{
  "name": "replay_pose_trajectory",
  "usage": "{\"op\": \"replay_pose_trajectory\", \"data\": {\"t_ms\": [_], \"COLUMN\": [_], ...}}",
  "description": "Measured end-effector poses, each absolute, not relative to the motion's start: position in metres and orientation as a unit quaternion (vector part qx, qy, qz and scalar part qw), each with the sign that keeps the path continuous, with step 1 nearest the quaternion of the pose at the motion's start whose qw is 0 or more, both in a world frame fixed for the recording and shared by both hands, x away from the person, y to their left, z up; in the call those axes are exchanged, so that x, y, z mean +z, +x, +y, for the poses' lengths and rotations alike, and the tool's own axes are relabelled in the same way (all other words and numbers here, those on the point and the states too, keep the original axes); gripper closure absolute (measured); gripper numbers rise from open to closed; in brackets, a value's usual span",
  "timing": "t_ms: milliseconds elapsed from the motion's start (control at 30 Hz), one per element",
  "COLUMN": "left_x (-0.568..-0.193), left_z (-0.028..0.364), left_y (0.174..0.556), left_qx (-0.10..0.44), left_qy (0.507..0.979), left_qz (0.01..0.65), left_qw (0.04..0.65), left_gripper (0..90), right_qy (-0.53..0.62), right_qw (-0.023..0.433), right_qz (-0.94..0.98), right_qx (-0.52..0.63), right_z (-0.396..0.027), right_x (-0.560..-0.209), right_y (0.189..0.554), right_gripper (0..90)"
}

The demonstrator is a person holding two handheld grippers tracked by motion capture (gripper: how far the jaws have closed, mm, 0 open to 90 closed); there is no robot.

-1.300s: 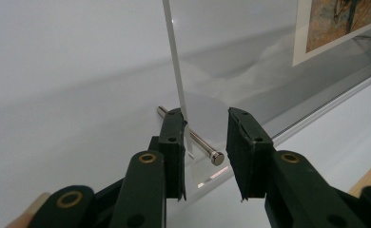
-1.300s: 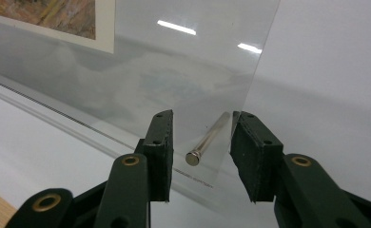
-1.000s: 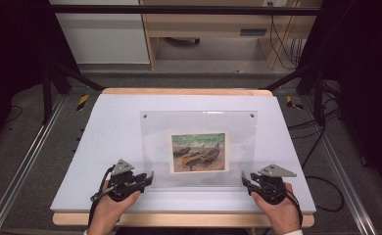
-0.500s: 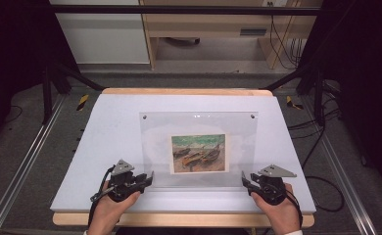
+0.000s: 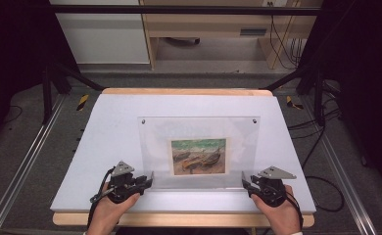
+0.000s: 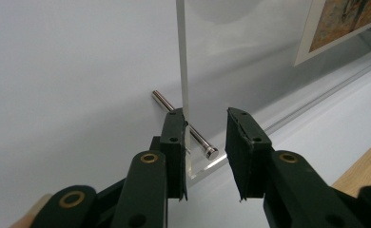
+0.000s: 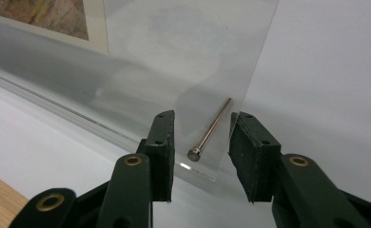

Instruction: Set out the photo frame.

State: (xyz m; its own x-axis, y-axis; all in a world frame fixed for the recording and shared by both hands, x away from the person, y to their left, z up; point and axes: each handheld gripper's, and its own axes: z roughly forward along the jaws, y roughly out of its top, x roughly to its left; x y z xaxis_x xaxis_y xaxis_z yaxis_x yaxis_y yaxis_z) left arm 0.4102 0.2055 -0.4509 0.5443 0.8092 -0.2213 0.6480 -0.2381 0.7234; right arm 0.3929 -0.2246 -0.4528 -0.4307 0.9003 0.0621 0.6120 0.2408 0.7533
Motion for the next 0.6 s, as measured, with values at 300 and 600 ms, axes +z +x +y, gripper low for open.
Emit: {"op": "replay_pose_trajectory", "data": {"t_ms": [300, 600], "left_x": [-0.4522, -0.4532], "left_z": [0.2056, 0.2051], "left_y": [0.4093, 0.4085], "left_qx": [0.096, 0.094], "left_qy": [0.786, 0.79], "left_qz": [0.463, 0.46], "left_qw": [0.398, 0.393], "left_gripper": [68.0, 67.5], "right_qy": [0.498, 0.496], "right_qw": [0.193, 0.192], "right_qz": [0.763, 0.766], "right_qx": [0.364, 0.361], "right_z": [-0.2241, -0.2244], "right_x": [-0.4542, -0.4554], "right_y": [0.3908, 0.39], "right_gripper": [61.9, 61.8]}}
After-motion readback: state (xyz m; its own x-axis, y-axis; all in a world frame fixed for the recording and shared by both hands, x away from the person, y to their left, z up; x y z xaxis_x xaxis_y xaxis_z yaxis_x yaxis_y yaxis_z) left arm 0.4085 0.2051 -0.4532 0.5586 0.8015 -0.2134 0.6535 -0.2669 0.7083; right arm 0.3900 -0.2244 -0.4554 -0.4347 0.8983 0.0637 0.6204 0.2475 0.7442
